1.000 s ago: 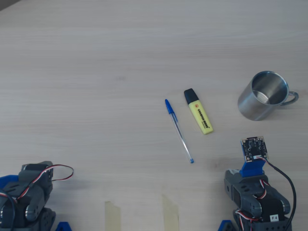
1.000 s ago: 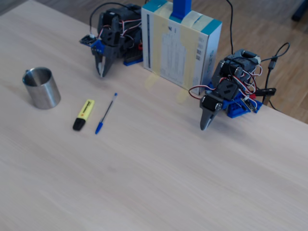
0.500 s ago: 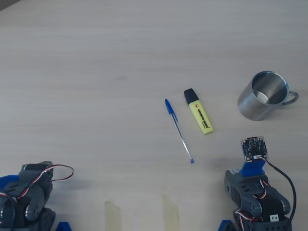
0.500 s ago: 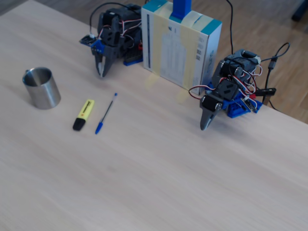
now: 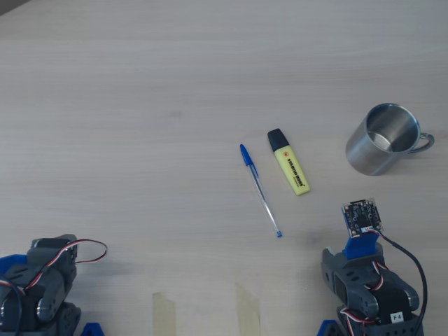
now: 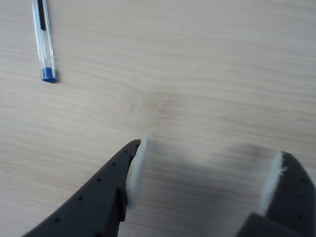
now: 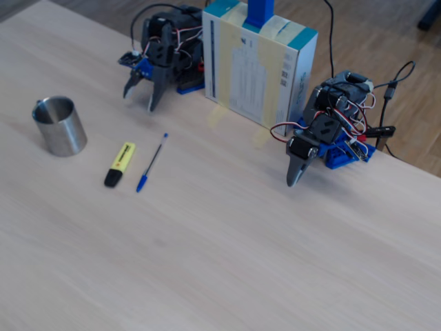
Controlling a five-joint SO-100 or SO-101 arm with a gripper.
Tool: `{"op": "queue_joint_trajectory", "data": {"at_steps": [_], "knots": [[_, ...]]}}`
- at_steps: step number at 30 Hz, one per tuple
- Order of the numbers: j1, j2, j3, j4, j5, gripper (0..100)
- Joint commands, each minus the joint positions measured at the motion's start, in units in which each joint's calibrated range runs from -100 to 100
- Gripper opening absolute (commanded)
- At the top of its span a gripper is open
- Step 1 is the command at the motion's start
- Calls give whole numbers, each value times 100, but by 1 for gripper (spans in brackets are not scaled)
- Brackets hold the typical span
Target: Grab the yellow pen and put it in the silver cup.
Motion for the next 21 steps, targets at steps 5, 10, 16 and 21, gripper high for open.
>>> {"op": "queue_joint_trajectory", "data": {"at_steps": [5, 10, 16, 21], "knots": [[-53, 648, -255, -271, -14, 44], [-184, 1970, -1017, -931, -14, 44], [-585, 3499, -1797, -1746, -14, 44], [-1013, 4605, -2504, -2501, -14, 44]]}}
